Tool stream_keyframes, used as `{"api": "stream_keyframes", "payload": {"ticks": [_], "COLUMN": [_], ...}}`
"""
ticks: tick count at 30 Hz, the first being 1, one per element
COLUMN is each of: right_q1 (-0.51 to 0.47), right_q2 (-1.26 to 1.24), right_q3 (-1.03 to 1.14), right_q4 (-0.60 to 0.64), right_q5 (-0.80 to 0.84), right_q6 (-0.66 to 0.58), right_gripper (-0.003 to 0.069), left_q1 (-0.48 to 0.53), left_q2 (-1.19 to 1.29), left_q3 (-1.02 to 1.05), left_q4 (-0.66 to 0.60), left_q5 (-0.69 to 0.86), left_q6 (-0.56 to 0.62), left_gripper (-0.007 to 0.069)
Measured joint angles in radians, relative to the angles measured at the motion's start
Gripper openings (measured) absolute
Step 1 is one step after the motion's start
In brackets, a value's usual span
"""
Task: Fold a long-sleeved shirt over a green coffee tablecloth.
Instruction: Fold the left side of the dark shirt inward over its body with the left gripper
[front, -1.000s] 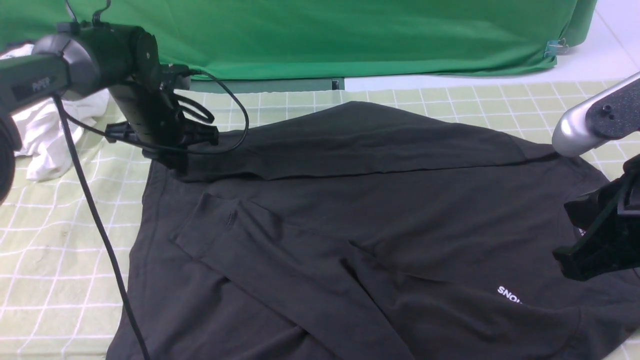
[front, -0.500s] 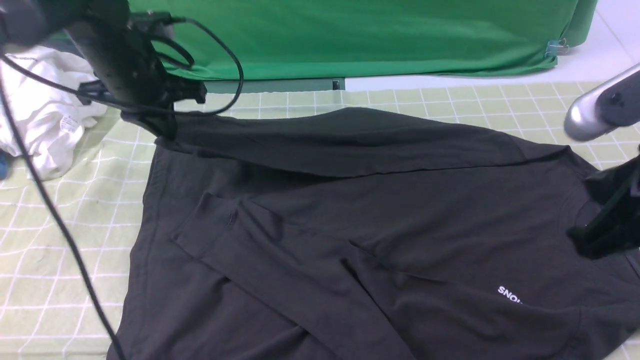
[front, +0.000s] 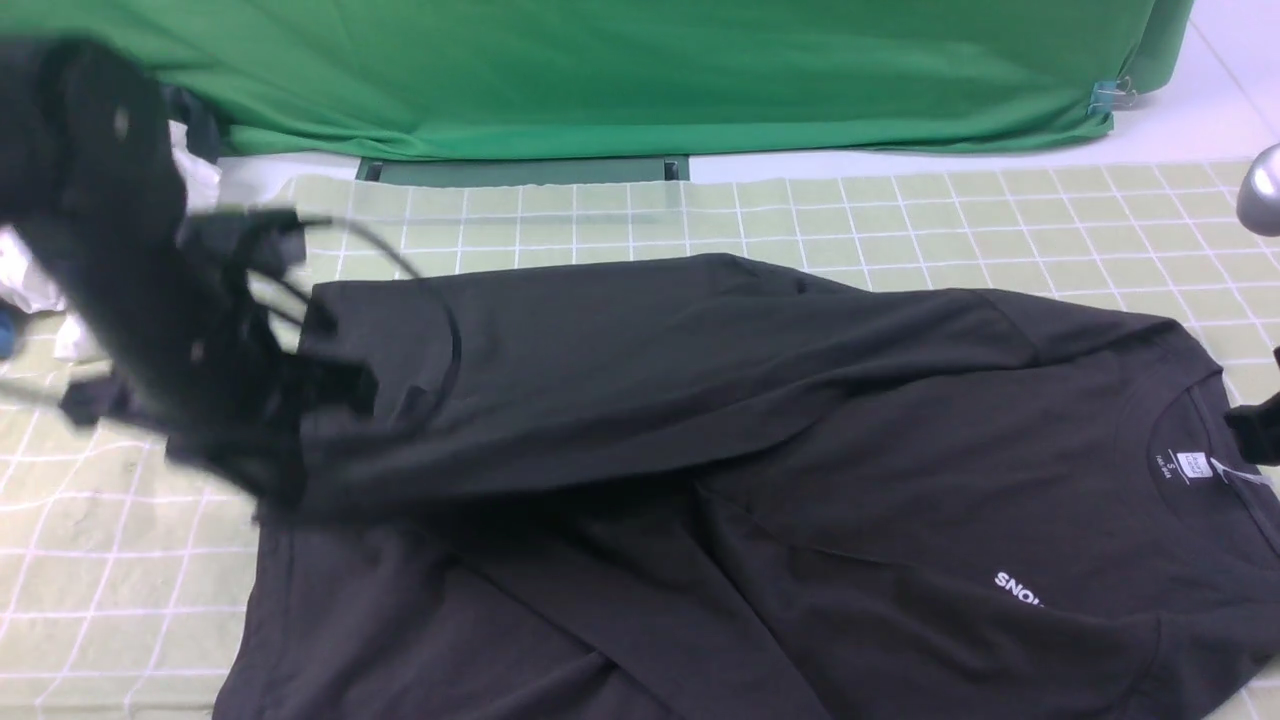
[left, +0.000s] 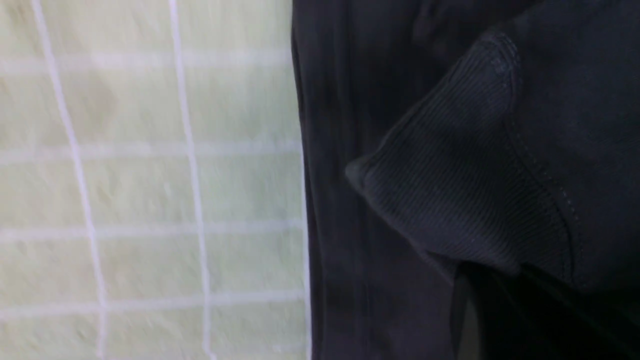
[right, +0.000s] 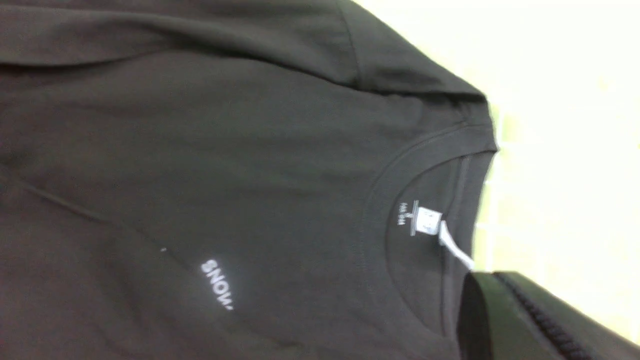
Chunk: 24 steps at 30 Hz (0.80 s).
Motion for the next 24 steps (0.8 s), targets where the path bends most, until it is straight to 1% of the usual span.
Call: {"api": "stream_keyframes", "payload": {"ticks": [1,2,4,6,13,14,19,20,22,24], "right_q1": [0.000,0.000,0.000,0.000,0.000,0.000,0.000,0.000,0.000,0.000], "right_q2": [0.000,0.000,0.000,0.000,0.000,0.000,0.000,0.000,0.000,0.000], "right_q3": [0.000,0.000,0.000,0.000,0.000,0.000,0.000,0.000,0.000,0.000], "right_q4": [0.007,0.007,0.019,0.024,0.073,0.081,0.090,0.092,0.094,0.094], "right_q5": [-0.008,-0.008,-0.015,-0.016,-0.016,-0.016,-0.016,-0.015,-0.015,-0.015], "right_q6": [-0.003,-0.003,-0.012,-0.013,-0.041,-0.044,-0.065,-0.069,-0.071,-0.072], "right_gripper": [-0.0008,-0.0008,-0.0008,-0.0008,-0.0008,-0.0008,-0.0006,-0.0006,-0.0006,-0.0005], "left_q1": [-0.020,-0.026,-0.069,-0.094,-0.109,-0.109,-0.109,-0.109,-0.109,-0.109], "left_q2": [-0.032,-0.042,-0.093,-0.115,-0.124,-0.126,-0.126,-0.126,-0.126,-0.126], "left_q3": [0.055,0.064,0.163,0.208,0.251,0.252,0.255,0.255,0.255,0.255], "left_q4": [-0.001,-0.001,-0.007,-0.007,0.003,0.022,0.116,0.132,0.133,0.109], "left_q5": [-0.022,-0.025,-0.062,-0.080,-0.110,-0.111,-0.103,-0.095,-0.089,-0.084], "left_q6": [-0.016,-0.019,-0.061,-0.084,-0.100,-0.100,-0.107,-0.109,-0.109,-0.107], "left_gripper": [0.0022,0.0022,0.0022,0.0022,0.0024,0.0030,0.0075,0.0094,0.0118,0.0160]}}
